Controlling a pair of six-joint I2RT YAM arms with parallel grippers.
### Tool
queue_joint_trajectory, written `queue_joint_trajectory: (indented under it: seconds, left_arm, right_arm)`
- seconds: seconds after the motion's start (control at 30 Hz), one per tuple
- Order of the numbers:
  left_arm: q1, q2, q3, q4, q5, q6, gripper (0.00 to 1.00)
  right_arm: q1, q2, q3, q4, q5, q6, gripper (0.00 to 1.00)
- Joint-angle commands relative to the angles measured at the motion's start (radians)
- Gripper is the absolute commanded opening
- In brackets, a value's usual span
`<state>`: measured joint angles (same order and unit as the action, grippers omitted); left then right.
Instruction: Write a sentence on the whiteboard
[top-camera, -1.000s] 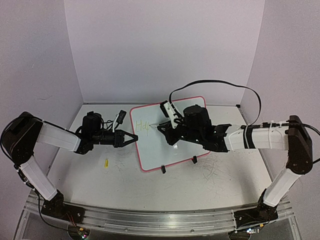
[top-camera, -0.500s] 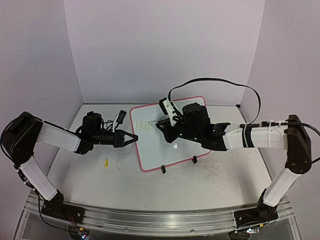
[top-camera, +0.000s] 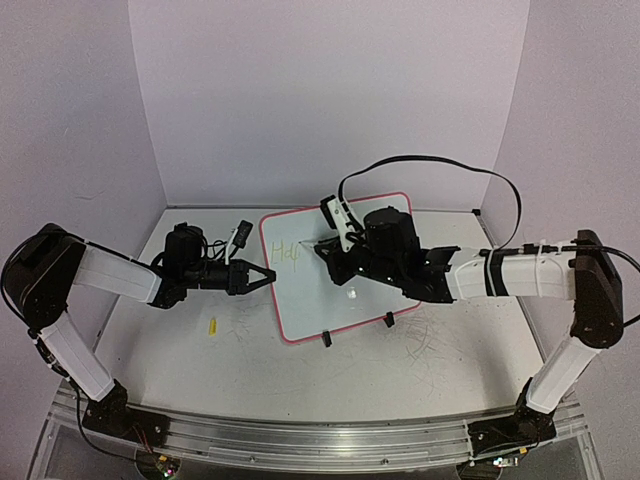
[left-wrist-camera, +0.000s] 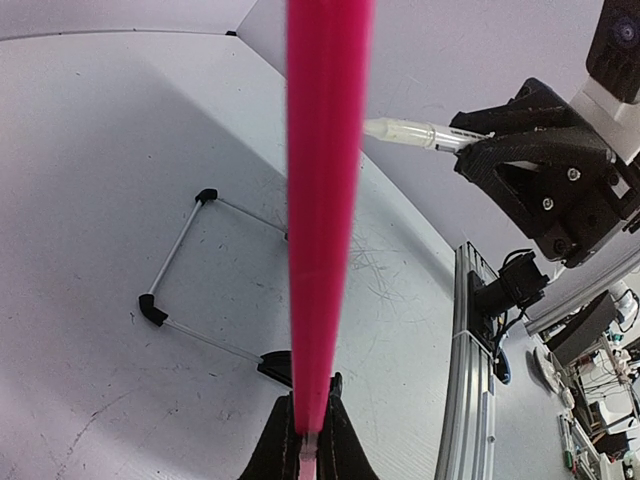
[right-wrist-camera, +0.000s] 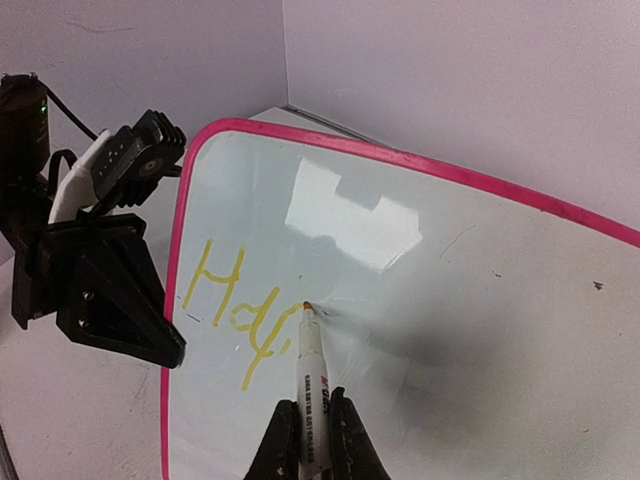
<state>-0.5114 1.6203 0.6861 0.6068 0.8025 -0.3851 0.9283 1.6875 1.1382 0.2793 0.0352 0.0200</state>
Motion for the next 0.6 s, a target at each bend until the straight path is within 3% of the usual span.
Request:
queue_joint_trajectory:
  seconds: [0.0,0.57]
  left_arm:
    - [-0.004,-0.028,0.037,-0.014,0.003,0.02,0.0]
    - [-0.004,-0.03,0.045,-0.023,0.004,0.022,0.0]
  right_arm:
    - [-0.001,-0.025,-0.022,0.009,0.058,0.02,0.0]
    - [0.003,-0.023,-0.06,0.009,-0.023,0.054,0.0]
